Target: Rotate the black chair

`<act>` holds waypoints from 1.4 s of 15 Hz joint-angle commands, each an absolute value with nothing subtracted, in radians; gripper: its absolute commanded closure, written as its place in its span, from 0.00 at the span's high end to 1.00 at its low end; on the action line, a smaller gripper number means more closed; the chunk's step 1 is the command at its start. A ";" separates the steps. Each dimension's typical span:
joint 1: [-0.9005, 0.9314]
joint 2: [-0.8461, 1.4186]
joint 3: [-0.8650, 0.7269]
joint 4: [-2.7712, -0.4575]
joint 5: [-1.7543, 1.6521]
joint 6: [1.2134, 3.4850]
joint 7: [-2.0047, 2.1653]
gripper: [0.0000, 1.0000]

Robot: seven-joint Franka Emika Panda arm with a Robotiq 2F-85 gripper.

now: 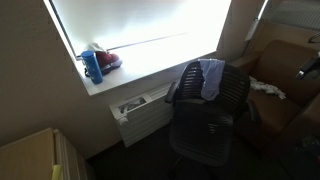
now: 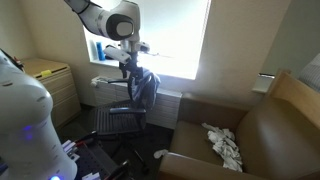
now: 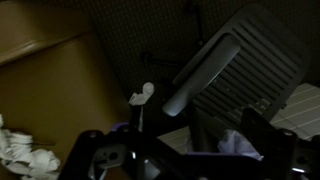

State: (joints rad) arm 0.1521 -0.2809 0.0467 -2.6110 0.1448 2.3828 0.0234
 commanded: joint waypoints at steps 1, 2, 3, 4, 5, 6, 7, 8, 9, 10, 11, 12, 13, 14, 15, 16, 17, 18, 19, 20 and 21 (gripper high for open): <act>0.228 -0.131 0.135 -2.536 0.198 2.371 0.029 1.00; 0.196 -0.209 0.111 -2.592 0.184 2.382 0.021 1.00; 0.215 -0.178 0.136 -2.575 0.186 2.380 0.036 1.00; 0.224 -0.156 0.151 -2.562 0.185 2.380 0.046 1.00; 0.226 -0.143 0.156 -2.553 0.185 2.380 0.047 1.00; 0.217 -0.110 0.154 -2.546 0.201 2.425 0.110 1.00; 0.209 -0.062 0.154 -2.538 0.218 2.459 0.170 1.00; 0.207 -0.015 0.158 -2.534 0.225 2.478 0.215 1.00; 0.209 0.030 0.166 -2.537 0.222 2.512 0.275 1.00; 0.213 0.079 0.174 -2.534 0.203 2.540 0.350 1.00; 0.219 0.120 0.176 -2.527 0.168 2.556 0.435 1.00; 0.230 0.162 0.175 -2.517 0.151 2.573 0.484 1.00; 0.245 0.199 0.173 -2.503 0.137 2.569 0.533 1.00; 0.257 0.227 0.174 -2.484 0.135 2.529 0.550 1.00; 0.244 0.160 0.169 -2.533 0.151 2.553 0.493 1.00; 0.256 0.194 0.169 -2.520 0.148 2.553 0.518 1.00; 0.263 0.217 0.168 -2.508 0.149 2.553 0.529 1.00; 0.266 0.228 0.167 -2.500 0.149 2.552 0.533 1.00; 0.274 0.222 0.154 -2.503 0.117 2.564 0.558 1.00; 0.268 0.254 0.151 -2.486 0.127 2.560 0.558 1.00; 0.268 0.289 0.145 -2.480 0.132 2.584 0.572 1.00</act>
State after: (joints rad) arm 0.2632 0.2308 0.1652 -2.4947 0.1407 2.5546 0.5408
